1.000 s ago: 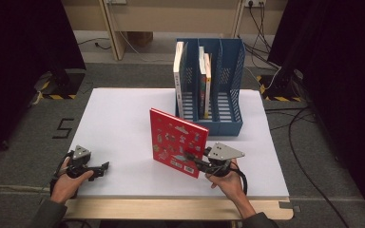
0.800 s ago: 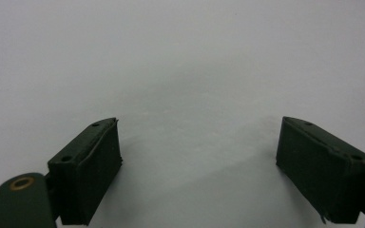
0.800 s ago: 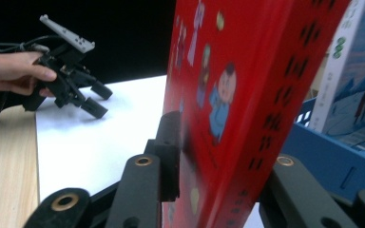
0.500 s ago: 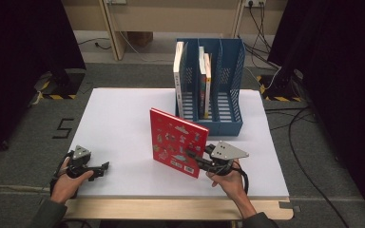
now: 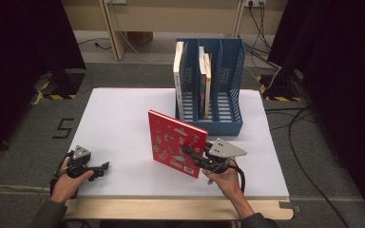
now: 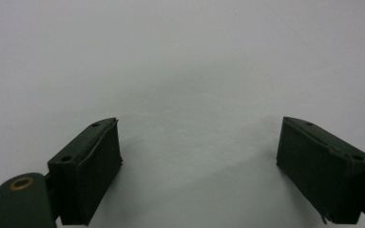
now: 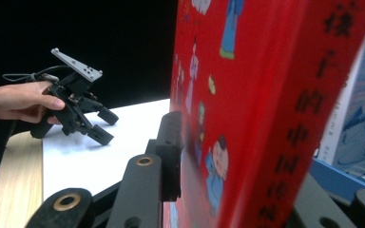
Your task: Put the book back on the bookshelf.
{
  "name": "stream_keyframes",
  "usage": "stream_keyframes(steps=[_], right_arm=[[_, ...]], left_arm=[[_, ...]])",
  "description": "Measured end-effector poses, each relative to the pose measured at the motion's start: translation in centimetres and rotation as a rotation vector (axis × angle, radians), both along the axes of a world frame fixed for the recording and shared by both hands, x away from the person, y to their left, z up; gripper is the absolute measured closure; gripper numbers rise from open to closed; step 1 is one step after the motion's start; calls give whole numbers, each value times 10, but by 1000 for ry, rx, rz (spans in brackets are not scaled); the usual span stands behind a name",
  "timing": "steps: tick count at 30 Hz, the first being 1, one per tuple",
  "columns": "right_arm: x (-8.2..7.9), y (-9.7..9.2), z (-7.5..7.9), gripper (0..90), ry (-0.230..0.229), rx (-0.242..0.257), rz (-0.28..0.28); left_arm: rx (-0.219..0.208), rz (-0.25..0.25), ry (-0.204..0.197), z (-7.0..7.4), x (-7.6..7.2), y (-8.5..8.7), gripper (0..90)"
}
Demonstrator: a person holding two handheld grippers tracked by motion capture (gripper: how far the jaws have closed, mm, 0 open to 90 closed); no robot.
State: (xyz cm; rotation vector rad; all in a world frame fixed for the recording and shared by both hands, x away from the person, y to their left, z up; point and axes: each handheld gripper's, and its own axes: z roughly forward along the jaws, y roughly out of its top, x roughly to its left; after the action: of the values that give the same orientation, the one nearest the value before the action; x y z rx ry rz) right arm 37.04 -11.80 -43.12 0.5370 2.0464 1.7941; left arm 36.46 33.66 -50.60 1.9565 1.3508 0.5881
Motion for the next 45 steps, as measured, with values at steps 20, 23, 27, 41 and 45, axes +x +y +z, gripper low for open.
stream_keyframes(steps=[20,23,27,41,45], right_arm=[[4,12,-1,766,38,85,41],[3,12,0,783,43,103,39],[4,10,5,788,42,121,27],[1,-3,23,793,32,135,-28],[1,-11,29,793,11,124,-54]], left_arm=[[0,0,-2,0,0,0,135],[-2,1,-3,0,0,0,135],[-2,1,-4,0,0,0,135],[-5,1,-5,-1,0,0,135],[-7,0,-6,-1,0,0,136]])
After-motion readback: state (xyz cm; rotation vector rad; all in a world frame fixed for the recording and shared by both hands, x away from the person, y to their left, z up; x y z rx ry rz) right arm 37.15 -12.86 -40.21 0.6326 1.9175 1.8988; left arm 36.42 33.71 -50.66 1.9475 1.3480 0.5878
